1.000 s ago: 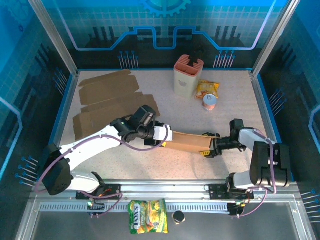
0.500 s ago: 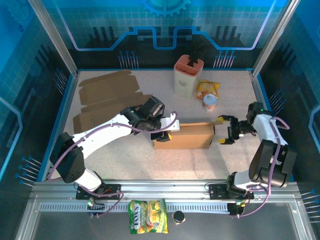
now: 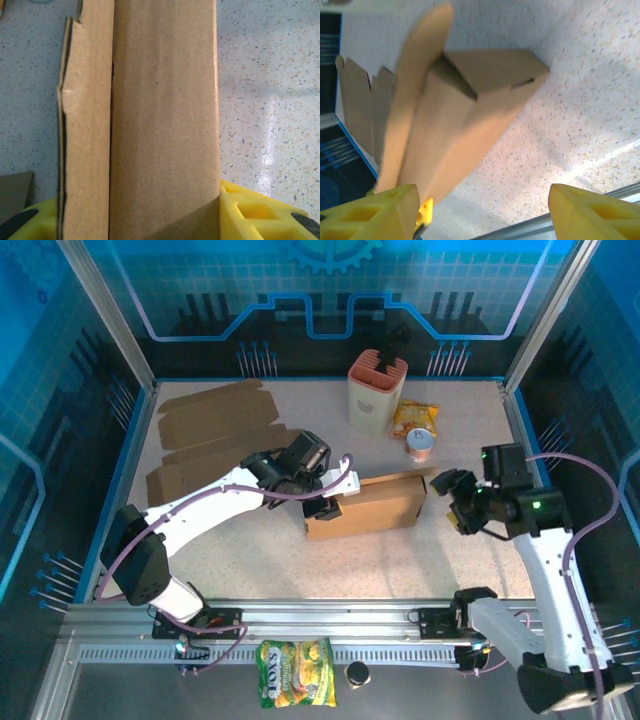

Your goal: Fold the paper box

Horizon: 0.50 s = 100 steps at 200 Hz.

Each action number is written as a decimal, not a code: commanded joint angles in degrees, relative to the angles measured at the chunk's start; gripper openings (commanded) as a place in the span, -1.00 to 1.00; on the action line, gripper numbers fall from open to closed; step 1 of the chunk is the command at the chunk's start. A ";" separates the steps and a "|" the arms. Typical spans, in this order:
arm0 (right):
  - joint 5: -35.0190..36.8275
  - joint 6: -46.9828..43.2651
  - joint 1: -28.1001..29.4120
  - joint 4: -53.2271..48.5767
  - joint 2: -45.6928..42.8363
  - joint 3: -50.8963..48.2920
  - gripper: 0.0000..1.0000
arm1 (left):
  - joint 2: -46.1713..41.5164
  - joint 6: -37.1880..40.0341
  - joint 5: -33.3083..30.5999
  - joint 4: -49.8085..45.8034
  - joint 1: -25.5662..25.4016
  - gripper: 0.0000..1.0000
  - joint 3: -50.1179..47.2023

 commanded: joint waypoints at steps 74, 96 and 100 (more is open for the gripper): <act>3.73 8.89 11.05 17.82 8.46 -6.02 0.35 | -3.81 -2.65 -3.92 0.14 -0.49 -0.16 -4.24; 3.71 9.40 10.89 19.56 9.42 -7.64 0.32 | -4.10 -3.02 -4.16 0.65 -0.54 -0.14 -4.77; 3.71 9.52 10.71 20.05 9.42 -8.42 0.31 | -4.09 -3.12 -4.12 0.75 -0.59 -0.13 -4.90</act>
